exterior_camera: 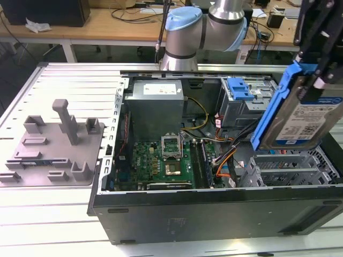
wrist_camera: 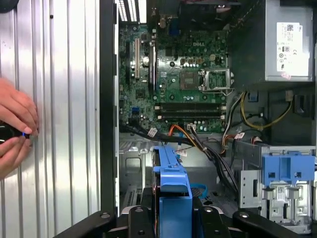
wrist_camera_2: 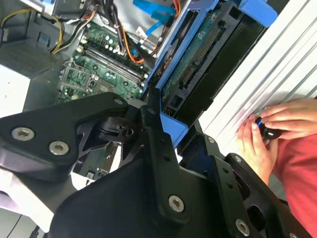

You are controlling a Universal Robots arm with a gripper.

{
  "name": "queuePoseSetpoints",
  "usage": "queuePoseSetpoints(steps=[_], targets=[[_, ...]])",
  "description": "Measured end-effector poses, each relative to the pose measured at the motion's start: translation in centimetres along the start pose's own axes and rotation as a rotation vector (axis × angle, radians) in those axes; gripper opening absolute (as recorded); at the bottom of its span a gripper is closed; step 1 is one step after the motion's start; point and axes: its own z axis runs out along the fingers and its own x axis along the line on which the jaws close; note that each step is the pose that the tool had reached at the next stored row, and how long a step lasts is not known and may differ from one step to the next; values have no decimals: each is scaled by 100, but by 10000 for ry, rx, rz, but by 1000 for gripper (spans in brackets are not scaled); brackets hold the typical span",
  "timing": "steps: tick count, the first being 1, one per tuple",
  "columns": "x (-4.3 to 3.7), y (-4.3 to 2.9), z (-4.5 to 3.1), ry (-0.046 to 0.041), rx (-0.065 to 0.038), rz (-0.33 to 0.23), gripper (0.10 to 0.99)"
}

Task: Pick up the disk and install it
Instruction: 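Insert the disk into the insertion slot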

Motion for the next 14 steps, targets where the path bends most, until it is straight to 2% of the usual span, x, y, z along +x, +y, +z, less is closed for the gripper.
queuePoseSetpoints(steps=[5, 14], targets=[[29, -137, 4, -1, 0, -1, 369], [38, -125, 4, -2, 5, 1, 369]])
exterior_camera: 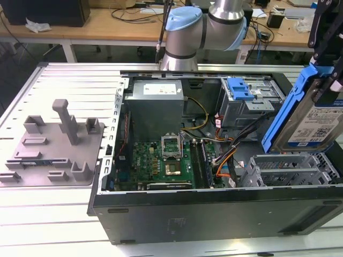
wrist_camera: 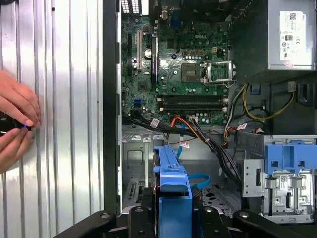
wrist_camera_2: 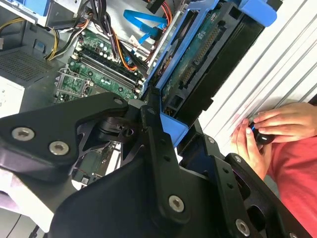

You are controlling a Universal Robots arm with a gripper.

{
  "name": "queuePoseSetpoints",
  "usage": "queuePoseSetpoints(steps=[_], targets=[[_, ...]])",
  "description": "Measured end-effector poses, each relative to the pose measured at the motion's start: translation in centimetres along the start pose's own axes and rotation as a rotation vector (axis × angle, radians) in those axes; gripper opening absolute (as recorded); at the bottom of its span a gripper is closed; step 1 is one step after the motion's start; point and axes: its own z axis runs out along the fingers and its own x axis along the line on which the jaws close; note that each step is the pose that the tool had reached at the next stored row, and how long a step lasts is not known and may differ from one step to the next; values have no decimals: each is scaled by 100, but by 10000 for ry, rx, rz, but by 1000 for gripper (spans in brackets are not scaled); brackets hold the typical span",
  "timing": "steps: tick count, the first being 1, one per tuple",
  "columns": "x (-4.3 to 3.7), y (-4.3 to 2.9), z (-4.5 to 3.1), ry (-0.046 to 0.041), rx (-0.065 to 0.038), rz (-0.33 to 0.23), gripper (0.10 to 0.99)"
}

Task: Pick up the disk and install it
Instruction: 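Insert the disk into the insertion slot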

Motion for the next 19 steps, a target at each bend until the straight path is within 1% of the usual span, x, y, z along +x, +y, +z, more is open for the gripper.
queuePoseSetpoints(steps=[6, 10, 19], targets=[[38, 6, 6, -1, 4, -1, 369], [40, 11, 13, 0, 7, -3, 369], [41, 14, 66, 1, 7, -2, 369]])
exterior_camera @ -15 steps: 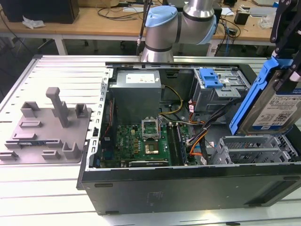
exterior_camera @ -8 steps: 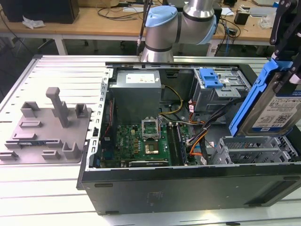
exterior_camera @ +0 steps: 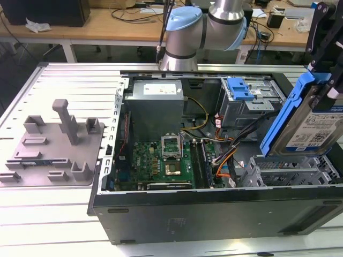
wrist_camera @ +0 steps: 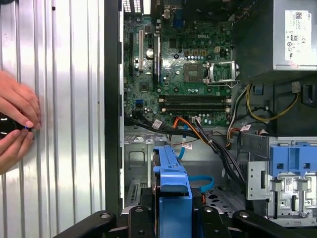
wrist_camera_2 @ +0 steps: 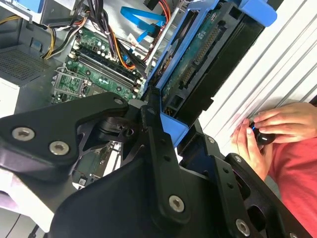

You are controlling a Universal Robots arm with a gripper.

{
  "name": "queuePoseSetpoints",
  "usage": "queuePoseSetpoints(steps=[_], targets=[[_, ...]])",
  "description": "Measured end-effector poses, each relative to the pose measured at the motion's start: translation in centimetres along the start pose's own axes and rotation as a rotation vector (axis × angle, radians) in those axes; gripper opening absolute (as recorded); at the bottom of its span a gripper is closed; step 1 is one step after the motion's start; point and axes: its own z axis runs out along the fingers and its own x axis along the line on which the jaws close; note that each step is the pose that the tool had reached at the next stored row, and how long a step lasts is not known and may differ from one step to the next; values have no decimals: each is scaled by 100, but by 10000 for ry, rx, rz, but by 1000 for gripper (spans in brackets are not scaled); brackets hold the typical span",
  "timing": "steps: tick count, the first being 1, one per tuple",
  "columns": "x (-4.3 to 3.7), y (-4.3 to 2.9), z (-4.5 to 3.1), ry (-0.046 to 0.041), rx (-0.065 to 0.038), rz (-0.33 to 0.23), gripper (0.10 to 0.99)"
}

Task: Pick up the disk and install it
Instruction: 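Insert the disk into the insertion slot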

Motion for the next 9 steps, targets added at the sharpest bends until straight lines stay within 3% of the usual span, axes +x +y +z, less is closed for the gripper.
queuePoseSetpoints(steps=[9], targets=[[2, 0, 83, 1, 0, 0, 369]])
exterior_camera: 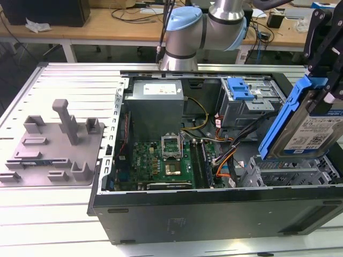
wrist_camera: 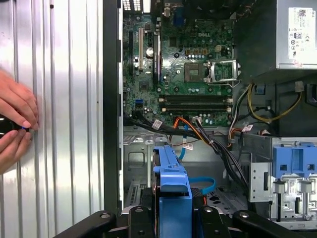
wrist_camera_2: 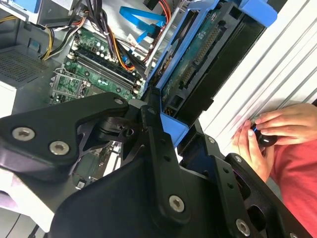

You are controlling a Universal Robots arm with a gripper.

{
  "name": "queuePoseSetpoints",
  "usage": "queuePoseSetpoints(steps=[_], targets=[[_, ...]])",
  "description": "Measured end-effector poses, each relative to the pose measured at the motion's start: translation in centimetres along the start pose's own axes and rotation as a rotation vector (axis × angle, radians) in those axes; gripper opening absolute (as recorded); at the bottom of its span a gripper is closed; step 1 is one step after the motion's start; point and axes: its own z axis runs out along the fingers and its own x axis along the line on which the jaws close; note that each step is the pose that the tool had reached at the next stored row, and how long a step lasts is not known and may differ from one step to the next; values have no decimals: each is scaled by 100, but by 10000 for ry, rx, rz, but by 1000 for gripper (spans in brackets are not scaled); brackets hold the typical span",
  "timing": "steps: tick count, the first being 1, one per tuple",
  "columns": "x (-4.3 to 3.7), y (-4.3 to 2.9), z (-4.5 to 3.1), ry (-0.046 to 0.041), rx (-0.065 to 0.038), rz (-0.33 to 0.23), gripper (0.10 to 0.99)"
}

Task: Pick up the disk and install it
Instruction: 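Insert the disk into the insertion slot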

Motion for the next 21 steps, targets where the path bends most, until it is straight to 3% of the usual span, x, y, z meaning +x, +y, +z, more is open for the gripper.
queuePoseSetpoints(steps=[21], targets=[[3, -17, 113, -1, 0, -4, 369]])
